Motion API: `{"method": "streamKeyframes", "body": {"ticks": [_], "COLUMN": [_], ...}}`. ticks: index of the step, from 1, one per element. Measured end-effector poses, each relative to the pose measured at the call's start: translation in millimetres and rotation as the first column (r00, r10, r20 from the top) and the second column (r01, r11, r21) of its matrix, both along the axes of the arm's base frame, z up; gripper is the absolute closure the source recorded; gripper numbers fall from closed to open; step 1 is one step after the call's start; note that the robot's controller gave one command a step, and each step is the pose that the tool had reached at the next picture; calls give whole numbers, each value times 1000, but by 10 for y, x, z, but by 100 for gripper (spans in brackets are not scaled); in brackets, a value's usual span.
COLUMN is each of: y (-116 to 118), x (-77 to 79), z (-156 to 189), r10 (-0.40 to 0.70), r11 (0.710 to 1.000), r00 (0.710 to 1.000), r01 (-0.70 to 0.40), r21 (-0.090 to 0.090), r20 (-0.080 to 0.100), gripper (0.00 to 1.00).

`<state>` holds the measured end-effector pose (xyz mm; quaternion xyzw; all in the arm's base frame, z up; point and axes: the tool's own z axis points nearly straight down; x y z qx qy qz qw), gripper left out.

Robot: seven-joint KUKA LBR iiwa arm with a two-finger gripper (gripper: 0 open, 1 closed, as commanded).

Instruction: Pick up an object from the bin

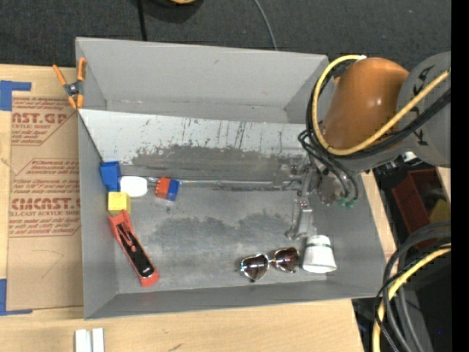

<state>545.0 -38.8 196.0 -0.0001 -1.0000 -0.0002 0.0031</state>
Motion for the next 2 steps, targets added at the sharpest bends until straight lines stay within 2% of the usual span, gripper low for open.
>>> {"method": "streamKeyframes", "body": {"ticks": [1,2], "y": [1,-22], "x": [16,-229], "z": [47,-452], "r10": [1,91], "r11": [1000,996], "r00": [1000,996], "r01": [-1,-91], "r21": [-1,0], "r20": [8,9], "gripper": [0,0]}}
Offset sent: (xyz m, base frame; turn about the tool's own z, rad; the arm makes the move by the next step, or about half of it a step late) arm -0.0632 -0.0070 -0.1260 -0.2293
